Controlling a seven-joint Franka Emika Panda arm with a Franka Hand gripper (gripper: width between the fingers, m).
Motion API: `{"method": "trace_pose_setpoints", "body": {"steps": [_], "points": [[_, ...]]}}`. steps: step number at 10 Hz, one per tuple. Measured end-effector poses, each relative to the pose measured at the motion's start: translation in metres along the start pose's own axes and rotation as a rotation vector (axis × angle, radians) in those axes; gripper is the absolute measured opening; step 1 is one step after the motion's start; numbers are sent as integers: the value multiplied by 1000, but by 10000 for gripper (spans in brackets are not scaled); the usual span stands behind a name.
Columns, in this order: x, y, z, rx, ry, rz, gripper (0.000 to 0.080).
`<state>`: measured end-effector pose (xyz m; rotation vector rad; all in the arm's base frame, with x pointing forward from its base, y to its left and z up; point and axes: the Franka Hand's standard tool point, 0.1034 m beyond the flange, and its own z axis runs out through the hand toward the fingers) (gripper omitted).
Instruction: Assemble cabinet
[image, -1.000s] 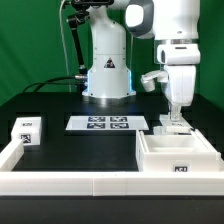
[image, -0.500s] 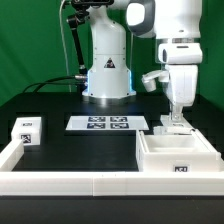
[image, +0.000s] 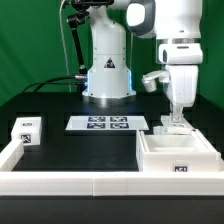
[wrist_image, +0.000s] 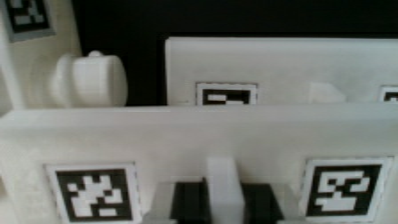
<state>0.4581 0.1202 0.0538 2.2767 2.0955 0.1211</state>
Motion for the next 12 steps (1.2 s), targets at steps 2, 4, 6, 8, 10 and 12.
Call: {"method": "trace_pose_setpoints", "body": {"steps": [2, 4, 6, 8, 10, 12], "points": [[0, 0, 0, 0, 0, 0, 69], [2, 11, -1, 3, -8, 11, 69], [3, 15, -1, 12, -18, 31, 69], [1, 19, 1, 13, -17, 10, 69], [-2, 21, 2, 16, -18, -28, 69], [-2, 21, 2, 16, -19, -25, 70]]}}
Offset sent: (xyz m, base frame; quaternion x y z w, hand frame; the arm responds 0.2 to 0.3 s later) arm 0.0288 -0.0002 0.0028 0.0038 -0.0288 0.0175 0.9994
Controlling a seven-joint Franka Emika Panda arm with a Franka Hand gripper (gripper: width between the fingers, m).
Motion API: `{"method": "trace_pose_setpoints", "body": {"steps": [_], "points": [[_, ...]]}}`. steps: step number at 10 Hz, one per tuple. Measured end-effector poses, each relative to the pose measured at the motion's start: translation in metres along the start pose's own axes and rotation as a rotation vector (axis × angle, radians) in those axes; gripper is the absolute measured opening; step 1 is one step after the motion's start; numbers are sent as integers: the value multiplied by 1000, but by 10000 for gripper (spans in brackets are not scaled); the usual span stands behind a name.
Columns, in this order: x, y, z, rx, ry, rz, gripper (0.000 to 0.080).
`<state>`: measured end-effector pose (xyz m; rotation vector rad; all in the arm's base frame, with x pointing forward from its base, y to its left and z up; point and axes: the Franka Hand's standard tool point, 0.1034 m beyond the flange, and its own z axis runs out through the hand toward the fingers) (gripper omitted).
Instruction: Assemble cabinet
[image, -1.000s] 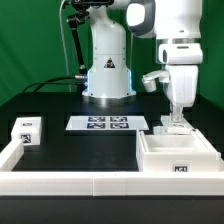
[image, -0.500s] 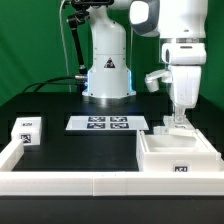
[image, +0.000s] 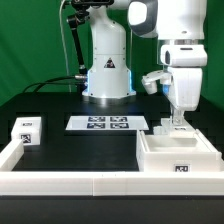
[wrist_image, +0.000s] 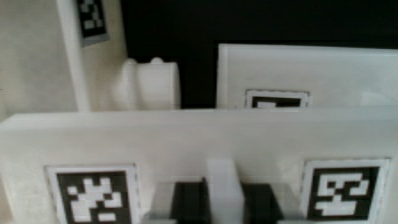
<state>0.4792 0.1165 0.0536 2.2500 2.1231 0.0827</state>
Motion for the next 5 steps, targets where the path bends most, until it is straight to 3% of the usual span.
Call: {"method": "trace_pose_setpoints", "body": {"steps": [2, 3, 5], "points": [[0, 0, 0, 1, -1, 0, 70], [0, 5, 0, 13, -12, -1, 70], [1, 26, -1, 18, -24, 3, 70]]}}
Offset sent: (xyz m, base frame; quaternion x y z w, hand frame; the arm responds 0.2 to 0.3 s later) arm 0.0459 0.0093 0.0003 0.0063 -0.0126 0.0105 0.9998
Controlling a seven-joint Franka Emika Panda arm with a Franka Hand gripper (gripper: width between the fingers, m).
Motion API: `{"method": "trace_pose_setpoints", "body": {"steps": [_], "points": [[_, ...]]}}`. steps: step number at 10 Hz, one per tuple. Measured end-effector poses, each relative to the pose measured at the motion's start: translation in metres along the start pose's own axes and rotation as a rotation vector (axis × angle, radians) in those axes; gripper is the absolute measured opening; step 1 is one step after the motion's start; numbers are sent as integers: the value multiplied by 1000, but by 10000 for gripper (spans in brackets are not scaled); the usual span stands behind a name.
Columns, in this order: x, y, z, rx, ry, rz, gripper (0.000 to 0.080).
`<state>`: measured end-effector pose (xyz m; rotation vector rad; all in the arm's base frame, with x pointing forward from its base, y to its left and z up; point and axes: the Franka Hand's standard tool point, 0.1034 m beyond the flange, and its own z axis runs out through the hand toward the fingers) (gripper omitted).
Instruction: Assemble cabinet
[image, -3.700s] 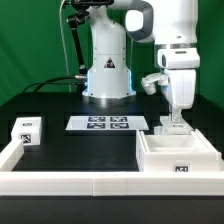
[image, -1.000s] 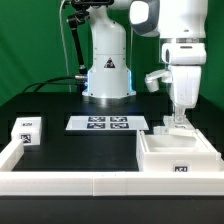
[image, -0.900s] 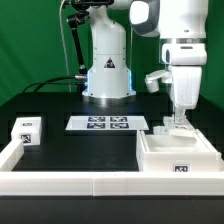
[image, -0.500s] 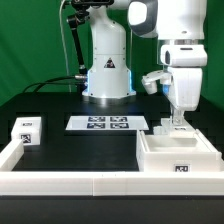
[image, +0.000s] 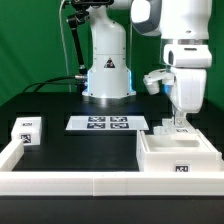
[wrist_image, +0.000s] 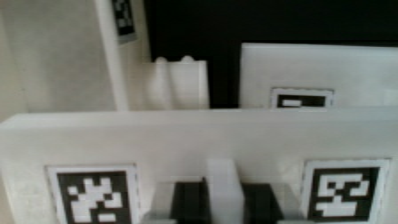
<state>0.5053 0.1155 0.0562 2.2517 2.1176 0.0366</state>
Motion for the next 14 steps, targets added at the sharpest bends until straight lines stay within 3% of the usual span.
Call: {"method": "trace_pose_setpoints", "body": {"steps": [4, 8, 10, 12, 14], "points": [[-1, 18, 0, 4, -8, -21, 70], [-1, 19, 0, 5, -9, -21, 70], [0, 30, 0, 16, -20, -18, 70], [-1, 50, 1, 4, -15, -45, 70], [0, 58, 1, -1, -14, -44, 71]]}}
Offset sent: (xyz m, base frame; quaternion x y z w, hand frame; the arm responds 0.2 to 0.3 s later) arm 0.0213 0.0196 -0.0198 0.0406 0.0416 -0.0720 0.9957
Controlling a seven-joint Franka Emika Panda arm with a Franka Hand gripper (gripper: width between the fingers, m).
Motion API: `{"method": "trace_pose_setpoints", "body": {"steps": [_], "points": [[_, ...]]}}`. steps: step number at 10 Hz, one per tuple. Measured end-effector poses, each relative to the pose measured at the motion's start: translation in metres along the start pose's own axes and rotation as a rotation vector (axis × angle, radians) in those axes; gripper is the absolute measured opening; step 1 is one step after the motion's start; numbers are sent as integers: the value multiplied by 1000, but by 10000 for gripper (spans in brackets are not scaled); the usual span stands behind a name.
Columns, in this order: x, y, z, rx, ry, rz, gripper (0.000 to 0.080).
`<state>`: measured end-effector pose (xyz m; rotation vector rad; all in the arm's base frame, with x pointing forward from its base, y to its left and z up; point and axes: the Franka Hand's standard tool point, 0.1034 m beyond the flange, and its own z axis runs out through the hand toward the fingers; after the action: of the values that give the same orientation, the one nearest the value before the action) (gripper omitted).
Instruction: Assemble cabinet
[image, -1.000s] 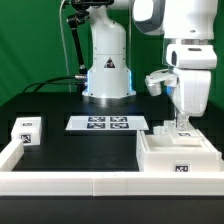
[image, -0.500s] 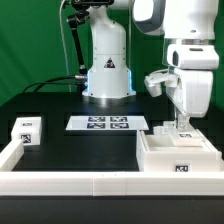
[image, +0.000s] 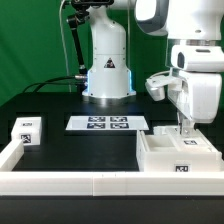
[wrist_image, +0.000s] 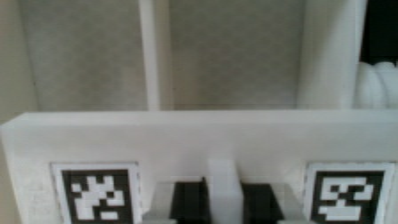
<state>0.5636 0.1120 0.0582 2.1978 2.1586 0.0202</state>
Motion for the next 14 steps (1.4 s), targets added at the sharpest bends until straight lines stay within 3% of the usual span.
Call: {"method": "trace_pose_setpoints", "body": {"steps": [3, 10, 11, 12, 14], "points": [[0, 16, 1, 4, -6, 8, 71], [0, 18, 1, 21, -18, 9, 71], [1, 18, 1, 22, -17, 7, 190], [3, 18, 0, 20, -17, 4, 190], [1, 16, -10, 10, -20, 5, 515]]}}
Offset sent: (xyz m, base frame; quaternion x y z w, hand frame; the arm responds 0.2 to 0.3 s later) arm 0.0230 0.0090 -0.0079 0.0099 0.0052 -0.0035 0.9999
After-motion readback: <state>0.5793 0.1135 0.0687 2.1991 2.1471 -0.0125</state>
